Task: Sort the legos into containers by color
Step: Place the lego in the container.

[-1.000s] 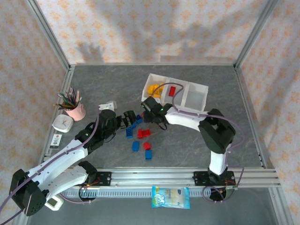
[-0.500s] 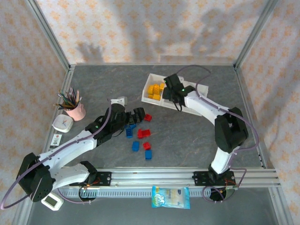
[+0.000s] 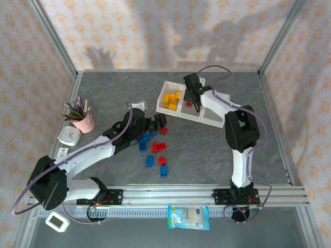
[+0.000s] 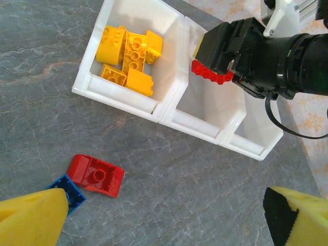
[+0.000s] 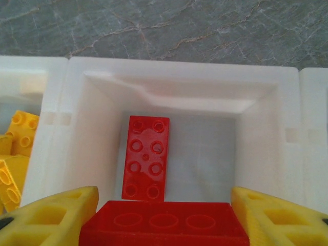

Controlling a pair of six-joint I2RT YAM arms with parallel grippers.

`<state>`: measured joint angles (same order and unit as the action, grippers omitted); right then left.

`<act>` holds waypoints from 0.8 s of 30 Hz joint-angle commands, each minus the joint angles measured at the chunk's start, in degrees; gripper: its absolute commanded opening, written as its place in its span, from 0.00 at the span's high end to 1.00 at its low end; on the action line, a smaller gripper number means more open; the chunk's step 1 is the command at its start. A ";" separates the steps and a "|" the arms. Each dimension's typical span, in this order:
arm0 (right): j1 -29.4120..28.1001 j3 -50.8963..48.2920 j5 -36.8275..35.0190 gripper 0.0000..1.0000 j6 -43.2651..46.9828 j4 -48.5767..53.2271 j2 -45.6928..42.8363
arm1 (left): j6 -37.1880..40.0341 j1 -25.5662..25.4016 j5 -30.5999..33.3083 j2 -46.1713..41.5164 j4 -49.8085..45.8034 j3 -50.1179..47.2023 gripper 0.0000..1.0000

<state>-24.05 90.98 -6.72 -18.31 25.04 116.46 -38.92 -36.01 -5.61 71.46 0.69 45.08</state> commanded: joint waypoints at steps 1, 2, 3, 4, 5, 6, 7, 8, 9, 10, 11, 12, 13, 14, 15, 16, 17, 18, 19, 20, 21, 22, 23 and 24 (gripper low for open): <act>0.15 2.23 -2.72 0.40 1.50 1.15 -0.93 | 1.46 -0.29 -0.29 0.02 0.99 2.02 0.01; 0.15 2.21 -2.38 0.38 1.68 1.09 -1.36 | 1.54 -0.28 -0.29 -0.24 0.91 2.09 0.01; 0.10 2.14 -2.12 0.36 1.94 0.98 -1.83 | 1.60 -0.29 -0.24 -0.40 0.81 2.18 0.01; 0.15 2.17 -1.87 0.34 1.94 1.14 -2.34 | 1.69 -0.29 -0.21 -0.58 0.59 2.20 0.01; 0.14 1.97 -1.45 0.32 2.19 1.09 -2.97 | 1.81 -0.29 -0.15 -0.93 0.47 2.37 0.01; 0.10 1.63 -1.04 0.31 2.46 0.89 -3.64 | 1.82 -0.29 0.02 -1.23 0.38 2.24 0.01; 0.06 1.21 -1.01 0.30 2.45 0.80 -4.23 | 1.84 -0.29 0.22 -1.47 0.29 2.21 0.01; 0.06 0.77 -0.79 0.27 2.53 0.73 -4.92 | 1.91 -0.29 0.36 -1.93 0.11 2.16 0.01; -0.03 0.46 -0.60 0.26 2.68 0.73 -5.55 | 2.02 -0.29 0.42 -2.39 -0.04 2.01 0.01; -0.03 0.19 -0.50 0.25 2.64 0.79 -6.03 | 2.07 -0.29 0.68 -2.75 -0.12 1.94 0.01; -0.12 -0.24 -0.25 0.23 2.66 0.80 -6.76 | 2.09 -0.29 1.01 -3.15 -0.16 1.76 0.01; -0.27 -0.72 0.09 0.22 2.74 0.59 -7.37 | 2.25 -0.29 1.27 -3.62 -0.24 1.56 0.01; -0.53 -1.27 0.37 0.20 2.76 0.25 -8.07 | 2.32 -0.20 1.46 -3.94 -0.39 1.44 0.01; -0.71 -1.78 0.63 0.19 2.90 -0.05 -8.71 | 2.43 -0.20 1.67 -4.17 -0.67 1.49 0.01; -0.94 -1.98 0.72 0.18 3.00 0.07 -9.11 | 2.48 -0.20 1.95 -4.30 -0.94 1.56 0.01; -1.19 -1.83 0.74 0.17 2.89 0.61 -9.44 | 2.61 -0.20 2.07 -4.48 -1.46 1.63 0.01; -1.70 -1.81 0.95 0.17 2.79 1.05 -10.03 | 2.60 -0.18 2.17 -4.70 -2.09 1.82 0.01; -2.48 -2.44 1.37 0.17 2.82 0.88 -10.93 | 2.64 -0.14 2.13 -5.11 -2.59 1.74 0.01; -3.31 -3.24 1.53 0.16 2.75 0.57 -11.58 | 2.62 -0.13 2.24 -5.68 -2.87 1.47 0.01; -4.38 -4.09 1.54 0.15 2.75 0.37 -12.54 | 2.41 -0.12 2.71 -6.47 -3.10 0.93 0.01; -5.24 -4.67 1.54 0.14 2.68 0.43 -13.11 | 2.15 -0.12 3.15 -7.16 -3.27 0.35 0.01; -6.19 -5.36 1.83 0.14 2.28 0.63 -13.65 | 2.05 -0.11 3.57 -8.14 -3.63 -0.32 0.01; -7.15 -6.27 2.77 0.14 1.96 0.62 -14.15 | 1.84 -0.03 4.04 -9.03 -4.19 -0.89 0.01; -8.05 -7.05 3.26 0.14 1.49 0.67 -14.53 | 1.62 0.06 4.47 -9.75 -4.94 -1.17 0.01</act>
<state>-29.74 86.04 -4.78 -15.90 24.84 104.14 -37.45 -36.01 -3.79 64.47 -1.43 44.84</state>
